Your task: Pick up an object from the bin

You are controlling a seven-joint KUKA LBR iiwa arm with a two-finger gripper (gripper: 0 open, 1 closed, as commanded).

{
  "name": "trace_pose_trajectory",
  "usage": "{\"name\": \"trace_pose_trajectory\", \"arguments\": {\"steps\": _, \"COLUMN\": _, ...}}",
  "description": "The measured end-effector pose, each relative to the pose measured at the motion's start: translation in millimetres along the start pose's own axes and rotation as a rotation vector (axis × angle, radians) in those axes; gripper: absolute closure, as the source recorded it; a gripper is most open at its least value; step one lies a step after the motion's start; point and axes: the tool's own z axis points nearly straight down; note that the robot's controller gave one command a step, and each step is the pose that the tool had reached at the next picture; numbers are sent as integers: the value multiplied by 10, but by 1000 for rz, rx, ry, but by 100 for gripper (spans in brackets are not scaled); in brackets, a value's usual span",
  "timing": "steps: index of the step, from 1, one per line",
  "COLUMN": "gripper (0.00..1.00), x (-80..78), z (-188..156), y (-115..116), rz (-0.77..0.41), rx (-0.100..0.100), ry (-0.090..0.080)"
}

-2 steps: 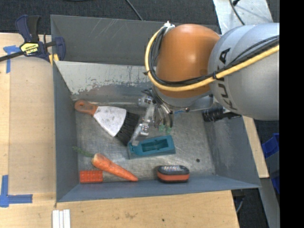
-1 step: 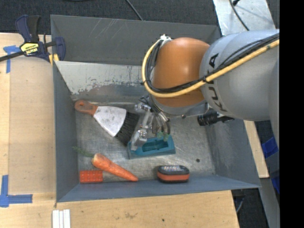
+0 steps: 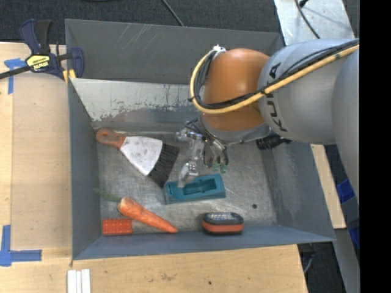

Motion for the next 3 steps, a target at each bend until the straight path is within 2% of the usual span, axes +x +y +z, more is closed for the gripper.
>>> {"name": "trace_pose_trajectory", "arguments": {"steps": 1, "gripper": 0, "x": -79, "z": 62, "y": -121, "rz": -90, "rx": 2, "ry": 2}}
{"name": "trace_pose_trajectory", "arguments": {"steps": 2, "gripper": 0, "x": -264, "z": 356, "y": -215, "rz": -288, "rx": 0, "ry": -2}}
{"name": "trace_pose_trajectory", "arguments": {"steps": 3, "gripper": 0, "x": -285, "z": 403, "y": -285, "rz": -212, "rx": -6, "ry": -8}}
